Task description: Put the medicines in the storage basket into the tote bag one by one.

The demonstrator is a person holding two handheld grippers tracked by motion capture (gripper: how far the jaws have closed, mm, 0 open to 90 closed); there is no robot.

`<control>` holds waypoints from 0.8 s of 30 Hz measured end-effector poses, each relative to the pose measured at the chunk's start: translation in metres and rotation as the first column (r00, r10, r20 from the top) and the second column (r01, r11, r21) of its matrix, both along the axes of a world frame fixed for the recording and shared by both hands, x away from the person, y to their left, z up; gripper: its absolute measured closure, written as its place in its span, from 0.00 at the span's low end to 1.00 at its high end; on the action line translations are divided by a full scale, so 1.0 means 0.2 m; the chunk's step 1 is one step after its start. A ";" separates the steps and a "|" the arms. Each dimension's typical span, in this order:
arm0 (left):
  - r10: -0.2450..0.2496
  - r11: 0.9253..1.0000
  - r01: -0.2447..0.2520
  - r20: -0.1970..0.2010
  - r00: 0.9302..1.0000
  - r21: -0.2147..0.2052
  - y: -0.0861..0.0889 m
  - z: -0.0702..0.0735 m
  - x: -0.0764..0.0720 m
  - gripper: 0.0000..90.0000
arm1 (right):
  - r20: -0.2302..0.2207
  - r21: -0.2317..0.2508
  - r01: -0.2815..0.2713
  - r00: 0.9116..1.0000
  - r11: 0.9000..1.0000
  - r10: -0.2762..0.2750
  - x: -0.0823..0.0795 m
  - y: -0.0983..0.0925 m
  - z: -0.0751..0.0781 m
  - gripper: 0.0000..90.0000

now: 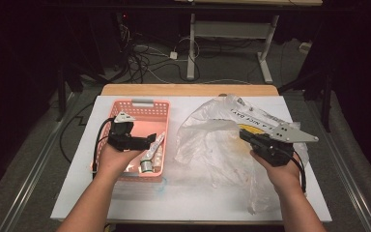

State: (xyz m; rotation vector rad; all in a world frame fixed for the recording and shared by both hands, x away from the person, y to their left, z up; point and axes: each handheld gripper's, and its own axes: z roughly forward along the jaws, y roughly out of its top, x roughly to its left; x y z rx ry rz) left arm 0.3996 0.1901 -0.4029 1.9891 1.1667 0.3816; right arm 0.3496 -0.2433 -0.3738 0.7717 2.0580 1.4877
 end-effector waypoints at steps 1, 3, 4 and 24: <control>0.000 1.000 0.000 -0.013 1.000 0.002 0.00 0.00 0.01 0.02 | -0.003 -0.001 0.001 1.000 1.000 -0.001 0.00 0.00 0.00 1.00; -0.003 1.000 0.004 -0.040 0.999 0.009 0.00 -0.01 0.04 0.06 | -0.001 0.000 0.001 1.000 1.000 -0.001 0.00 0.00 0.00 1.00; -0.003 1.000 0.003 -0.052 0.999 0.015 0.00 -0.02 0.05 0.07 | -0.002 0.000 0.001 1.000 1.000 -0.001 0.00 0.00 0.00 1.00; -0.072 0.982 0.119 -0.290 0.954 0.147 -0.09 -0.15 0.20 0.39 | -0.011 0.006 0.002 1.000 1.000 -0.002 0.00 0.00 -0.01 1.00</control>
